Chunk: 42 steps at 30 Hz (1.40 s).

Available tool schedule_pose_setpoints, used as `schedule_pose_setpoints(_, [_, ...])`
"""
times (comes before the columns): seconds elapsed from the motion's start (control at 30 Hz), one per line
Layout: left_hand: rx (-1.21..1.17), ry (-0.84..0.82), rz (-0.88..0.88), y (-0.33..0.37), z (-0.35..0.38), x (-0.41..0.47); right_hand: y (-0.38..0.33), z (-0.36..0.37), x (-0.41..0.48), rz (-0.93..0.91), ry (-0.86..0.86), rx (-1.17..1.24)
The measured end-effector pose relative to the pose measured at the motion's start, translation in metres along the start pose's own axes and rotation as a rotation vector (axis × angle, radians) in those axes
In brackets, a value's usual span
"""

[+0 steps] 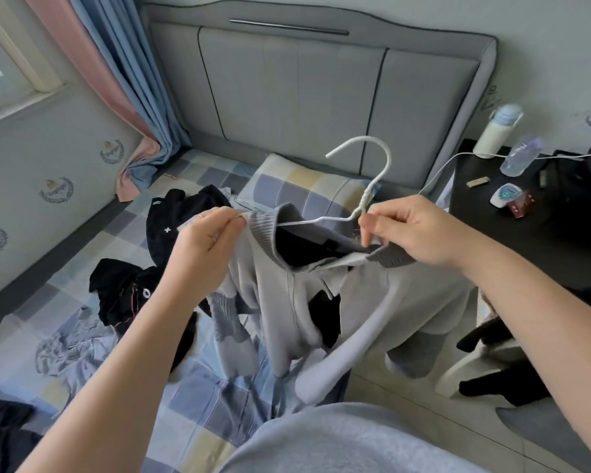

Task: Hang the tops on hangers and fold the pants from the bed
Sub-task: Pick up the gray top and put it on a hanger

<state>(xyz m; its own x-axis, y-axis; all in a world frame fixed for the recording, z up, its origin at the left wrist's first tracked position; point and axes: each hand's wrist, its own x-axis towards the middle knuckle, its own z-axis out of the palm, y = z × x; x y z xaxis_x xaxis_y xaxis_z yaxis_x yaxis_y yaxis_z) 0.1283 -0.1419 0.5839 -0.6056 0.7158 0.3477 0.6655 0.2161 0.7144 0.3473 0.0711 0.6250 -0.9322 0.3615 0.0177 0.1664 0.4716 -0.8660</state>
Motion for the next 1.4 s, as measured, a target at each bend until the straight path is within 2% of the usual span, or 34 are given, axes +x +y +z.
schedule_pose_setpoints(0.07, [-0.012, -0.023, 0.02, 0.004, 0.004, 0.0, -0.003, 0.004, 0.005, 0.016, 0.01, -0.077])
schedule_pose_setpoints(0.17, [0.012, -0.03, 0.027, 0.002, 0.005, 0.002, -0.008, 0.006, 0.005, 0.04, -0.066, -0.151])
schedule_pose_setpoints(0.33, [0.132, -0.016, 0.051, -0.001, 0.013, 0.004, -0.015, 0.018, 0.004, 0.057, -0.172, -0.075])
schedule_pose_setpoints(0.43, [0.171, 0.089, -0.053, 0.002, 0.027, 0.0, -0.021, 0.024, 0.012, 0.054, -0.095, -0.139])
schedule_pose_setpoints(0.53, [0.071, 0.235, -0.141, 0.009, 0.042, -0.015, -0.025, 0.029, 0.019, 0.061, 0.015, -0.177])
schedule_pose_setpoints(0.57, [0.032, 0.228, -0.147, 0.012, 0.049, -0.021, -0.026, 0.03, 0.02, 0.066, 0.043, -0.166])
schedule_pose_setpoints(0.67, [-0.021, 0.049, -0.281, 0.024, 0.069, -0.028, -0.028, 0.035, 0.023, 0.061, 0.108, -0.13])
schedule_pose_setpoints(0.73, [-0.014, 0.033, -0.329, 0.026, 0.08, -0.024, -0.029, 0.037, 0.022, 0.042, 0.133, -0.138])
schedule_pose_setpoints(0.87, [-0.118, 0.185, -0.295, 0.027, 0.076, -0.007, -0.022, 0.03, 0.014, 0.048, 0.13, -0.26])
schedule_pose_setpoints(1.0, [-0.22, 0.335, -0.175, 0.034, 0.055, 0.013, -0.006, 0.023, -0.001, 0.164, -0.053, -0.442])
schedule_pose_setpoints(1.1, [-0.228, 0.198, -0.14, 0.041, 0.057, 0.016, 0.004, 0.019, -0.016, 0.184, -0.094, -0.5])
schedule_pose_setpoints(1.23, [-0.217, -0.141, -0.077, 0.051, 0.08, 0.004, 0.004, 0.008, -0.041, 0.189, 0.093, -0.33])
schedule_pose_setpoints(1.4, [-0.115, -0.209, 0.169, 0.065, 0.108, -0.001, 0.006, -0.009, -0.081, 0.227, 0.269, -0.147])
